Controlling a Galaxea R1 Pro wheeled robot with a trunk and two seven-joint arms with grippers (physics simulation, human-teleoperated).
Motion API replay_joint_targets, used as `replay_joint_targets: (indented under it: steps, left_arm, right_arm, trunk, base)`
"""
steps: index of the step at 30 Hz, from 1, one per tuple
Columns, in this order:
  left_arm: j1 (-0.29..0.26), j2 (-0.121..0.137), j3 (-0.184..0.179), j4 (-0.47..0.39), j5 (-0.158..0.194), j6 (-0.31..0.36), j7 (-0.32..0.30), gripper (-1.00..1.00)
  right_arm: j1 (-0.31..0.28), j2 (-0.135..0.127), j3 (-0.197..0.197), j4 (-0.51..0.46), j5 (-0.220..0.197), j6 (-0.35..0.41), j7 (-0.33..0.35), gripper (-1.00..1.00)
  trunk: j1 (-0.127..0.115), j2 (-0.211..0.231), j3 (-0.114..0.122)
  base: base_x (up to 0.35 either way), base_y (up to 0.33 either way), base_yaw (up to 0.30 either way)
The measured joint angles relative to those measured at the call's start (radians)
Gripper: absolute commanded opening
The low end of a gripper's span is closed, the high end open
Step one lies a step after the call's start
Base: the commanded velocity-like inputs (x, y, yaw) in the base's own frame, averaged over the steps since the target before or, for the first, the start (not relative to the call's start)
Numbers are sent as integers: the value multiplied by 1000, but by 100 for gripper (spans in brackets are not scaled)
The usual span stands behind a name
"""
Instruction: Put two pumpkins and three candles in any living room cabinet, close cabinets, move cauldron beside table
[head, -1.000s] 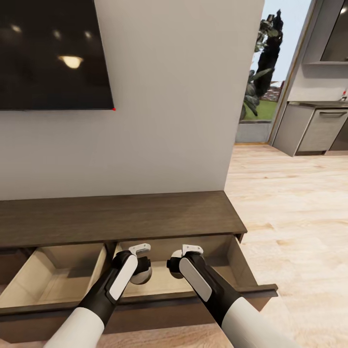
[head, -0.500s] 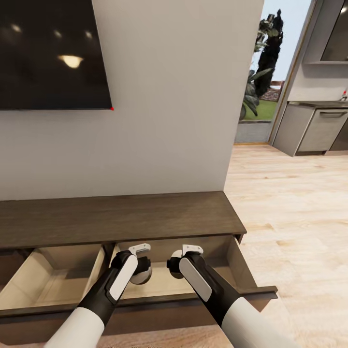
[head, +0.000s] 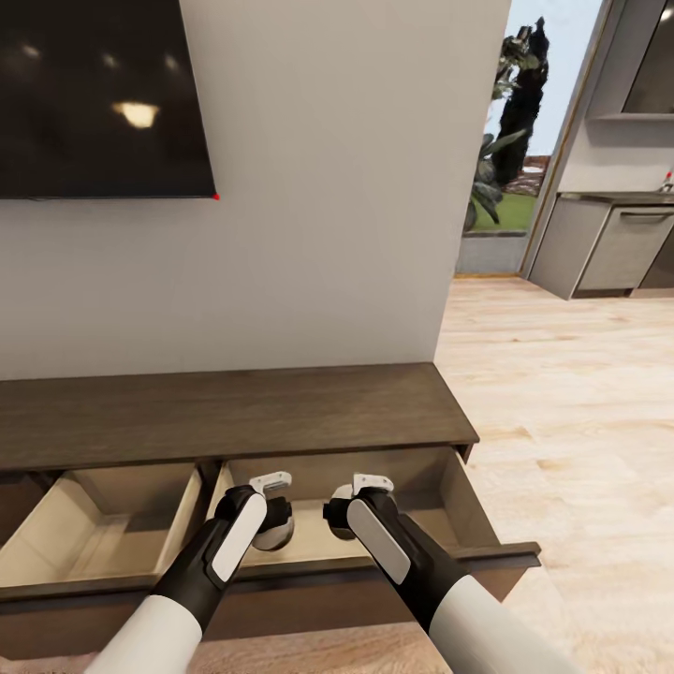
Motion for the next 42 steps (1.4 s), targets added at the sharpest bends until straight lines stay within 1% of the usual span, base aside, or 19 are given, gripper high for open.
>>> replay_joint_targets:
  steps: [9, 22, 38, 41, 42]
  left_arm:
    - [0, -1, -1, 0, -3, 0, 1, -100]
    - [0, 0, 0, -2, 4, 1, 1, -100]
    - [0, 1, 0, -2, 1, 1, 1, -100]
    - [0, 1, 0, -2, 1, 2, 1, -100]
    - [0, 0, 0, -2, 1, 2, 1, -100]
  right_arm:
    - [0, 0, 0, 0, 0, 0, 0, -100]
    - [0, 0, 0, 0, 0, -1, 0, -100]
    - [0, 0, 0, 0, 0, -1, 0, -100]
    - [0, 0, 0, 0, 0, 0, 0, -100]
    - [0, 0, 0, 0, 0, 0, 0, -100]
  trunk:
    - [35, -63, -28]
    - [34, -63, -28]
    - [35, -63, -28]
    - [46, -84, -38]
    - [47, -84, -41]
  base:
    - [0, 0, 0]
    - [11, 4, 0]
    - [48, 3, 0]
    - [1, 0, 0]
    - [0, 0, 0]
